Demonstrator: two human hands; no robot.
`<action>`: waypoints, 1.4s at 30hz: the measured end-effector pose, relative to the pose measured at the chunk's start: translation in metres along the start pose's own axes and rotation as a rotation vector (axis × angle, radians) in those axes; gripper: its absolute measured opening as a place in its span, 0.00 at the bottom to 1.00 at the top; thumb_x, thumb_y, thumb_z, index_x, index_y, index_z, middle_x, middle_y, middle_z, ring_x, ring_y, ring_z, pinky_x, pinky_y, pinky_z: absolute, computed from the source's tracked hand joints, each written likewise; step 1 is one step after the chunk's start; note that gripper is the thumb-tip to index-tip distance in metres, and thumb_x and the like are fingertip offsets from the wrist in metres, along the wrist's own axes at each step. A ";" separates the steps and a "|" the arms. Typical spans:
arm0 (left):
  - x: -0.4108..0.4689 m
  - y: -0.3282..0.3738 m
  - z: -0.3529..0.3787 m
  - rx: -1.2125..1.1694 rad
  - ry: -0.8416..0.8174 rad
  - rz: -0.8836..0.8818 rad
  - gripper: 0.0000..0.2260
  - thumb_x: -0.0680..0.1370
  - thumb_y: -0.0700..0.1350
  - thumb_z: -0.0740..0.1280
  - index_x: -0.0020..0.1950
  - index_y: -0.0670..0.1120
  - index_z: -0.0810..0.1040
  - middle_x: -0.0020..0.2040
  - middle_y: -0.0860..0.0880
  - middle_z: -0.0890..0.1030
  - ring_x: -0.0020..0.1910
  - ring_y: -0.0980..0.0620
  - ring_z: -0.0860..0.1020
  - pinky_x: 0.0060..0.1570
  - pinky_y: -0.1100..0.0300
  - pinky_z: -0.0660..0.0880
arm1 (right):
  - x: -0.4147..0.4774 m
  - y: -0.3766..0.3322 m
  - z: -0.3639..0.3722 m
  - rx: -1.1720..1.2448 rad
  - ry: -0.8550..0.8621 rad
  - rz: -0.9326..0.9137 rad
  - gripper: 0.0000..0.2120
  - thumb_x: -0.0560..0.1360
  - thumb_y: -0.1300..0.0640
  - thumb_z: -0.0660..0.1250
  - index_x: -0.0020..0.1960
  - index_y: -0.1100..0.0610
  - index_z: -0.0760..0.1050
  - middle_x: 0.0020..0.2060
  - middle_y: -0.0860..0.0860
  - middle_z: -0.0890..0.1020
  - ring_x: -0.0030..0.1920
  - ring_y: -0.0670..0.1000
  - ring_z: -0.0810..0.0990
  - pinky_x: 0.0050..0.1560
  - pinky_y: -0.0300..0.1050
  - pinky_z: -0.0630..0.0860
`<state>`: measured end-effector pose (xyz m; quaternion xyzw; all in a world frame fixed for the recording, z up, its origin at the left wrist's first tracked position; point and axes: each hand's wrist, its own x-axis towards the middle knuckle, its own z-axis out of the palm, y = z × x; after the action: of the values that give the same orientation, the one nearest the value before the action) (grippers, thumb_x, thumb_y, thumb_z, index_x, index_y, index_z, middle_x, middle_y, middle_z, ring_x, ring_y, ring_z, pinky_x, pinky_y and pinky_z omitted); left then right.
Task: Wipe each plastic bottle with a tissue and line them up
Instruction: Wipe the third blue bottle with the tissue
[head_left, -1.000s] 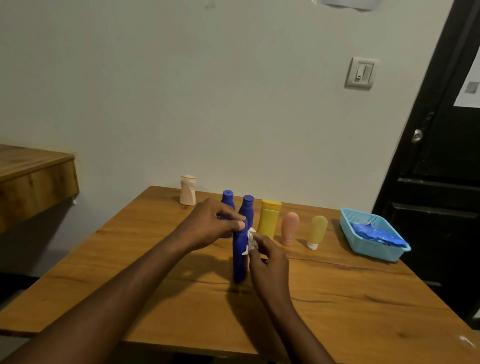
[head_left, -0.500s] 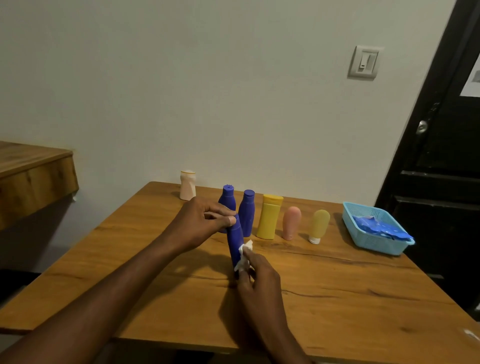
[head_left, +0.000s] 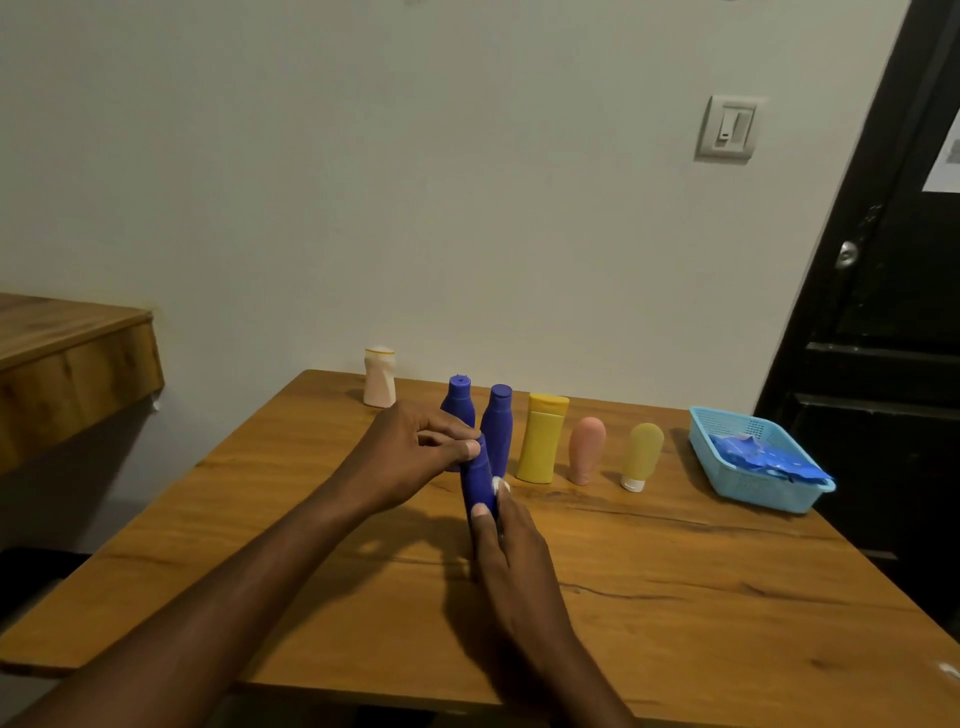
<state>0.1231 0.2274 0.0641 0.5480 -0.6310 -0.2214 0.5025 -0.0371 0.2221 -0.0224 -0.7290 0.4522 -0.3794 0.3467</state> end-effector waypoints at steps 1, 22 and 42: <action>0.000 0.000 0.001 -0.001 0.003 -0.001 0.07 0.77 0.39 0.74 0.54 0.46 0.87 0.51 0.51 0.86 0.50 0.59 0.84 0.43 0.68 0.80 | -0.005 0.003 0.000 -0.019 -0.017 0.028 0.30 0.82 0.37 0.51 0.81 0.46 0.54 0.78 0.45 0.63 0.76 0.45 0.63 0.75 0.49 0.64; 0.004 0.016 0.006 0.207 -0.060 0.002 0.09 0.79 0.44 0.73 0.58 0.51 0.86 0.55 0.56 0.86 0.51 0.67 0.81 0.48 0.72 0.75 | 0.030 -0.016 -0.022 0.276 0.024 -0.116 0.19 0.81 0.41 0.55 0.67 0.45 0.74 0.59 0.44 0.79 0.57 0.39 0.77 0.57 0.41 0.73; 0.004 0.025 0.013 0.223 -0.064 0.020 0.05 0.75 0.48 0.77 0.49 0.52 0.89 0.46 0.57 0.88 0.49 0.59 0.84 0.57 0.51 0.81 | -0.004 -0.015 -0.001 0.245 0.122 -0.126 0.31 0.79 0.33 0.50 0.79 0.40 0.55 0.76 0.40 0.64 0.74 0.40 0.63 0.71 0.39 0.66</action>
<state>0.1006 0.2279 0.0809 0.5867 -0.6728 -0.1623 0.4203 -0.0327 0.2307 -0.0101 -0.6835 0.3761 -0.4965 0.3805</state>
